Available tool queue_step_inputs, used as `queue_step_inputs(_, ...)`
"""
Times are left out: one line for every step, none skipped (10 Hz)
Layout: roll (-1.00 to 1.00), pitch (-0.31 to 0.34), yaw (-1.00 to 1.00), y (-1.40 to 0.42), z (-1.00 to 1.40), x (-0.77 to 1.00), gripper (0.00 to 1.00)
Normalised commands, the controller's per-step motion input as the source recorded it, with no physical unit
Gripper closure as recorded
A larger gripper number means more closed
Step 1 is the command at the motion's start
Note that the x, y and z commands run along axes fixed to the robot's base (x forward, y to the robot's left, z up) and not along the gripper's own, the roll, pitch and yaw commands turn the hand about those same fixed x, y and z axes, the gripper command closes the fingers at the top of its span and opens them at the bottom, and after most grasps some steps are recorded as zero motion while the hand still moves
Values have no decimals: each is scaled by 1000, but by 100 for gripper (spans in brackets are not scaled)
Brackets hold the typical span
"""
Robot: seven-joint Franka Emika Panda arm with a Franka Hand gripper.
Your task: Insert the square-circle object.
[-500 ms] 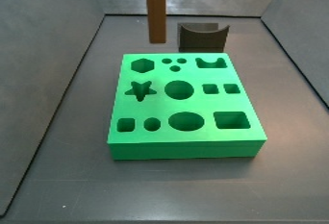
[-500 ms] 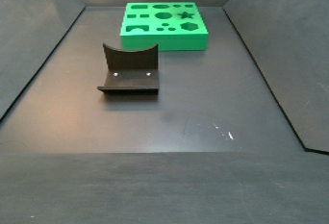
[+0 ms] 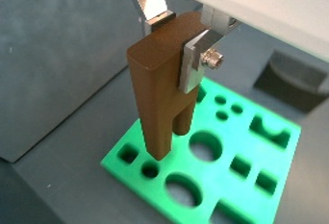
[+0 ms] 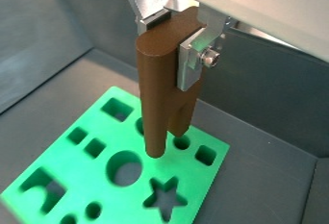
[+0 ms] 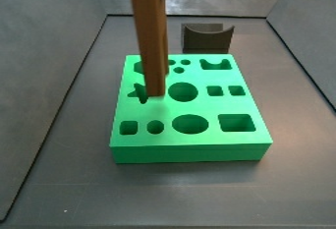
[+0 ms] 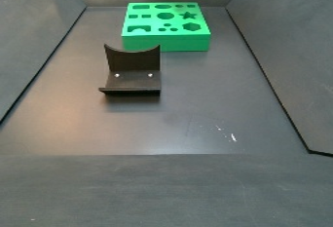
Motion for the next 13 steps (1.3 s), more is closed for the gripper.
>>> queue_step_inputs(153,64,-917,-137,-6,-69,100)
queue_step_inputs(131,34,-926,-120,0,-17,100)
queue_step_inputs(104,0,-920,-97,-43,0,100)
queue_step_inputs(81,0,-940,-97,-77,0,100)
queue_step_inputs(66,0,-937,-97,-100,0,100)
queue_step_inputs(47,0,-926,-114,-157,0,100)
queue_step_inputs(33,0,-906,-126,-191,14,100)
queue_step_inputs(29,3,-889,-117,-189,29,100)
queue_step_inputs(27,0,-897,-109,-203,20,100)
queue_step_inputs(33,0,-926,-74,-209,0,100)
queue_step_inputs(46,0,-983,-26,-234,0,100)
queue_step_inputs(54,0,-1000,0,-266,-6,100)
queue_step_inputs(16,0,-1000,0,-297,0,100)
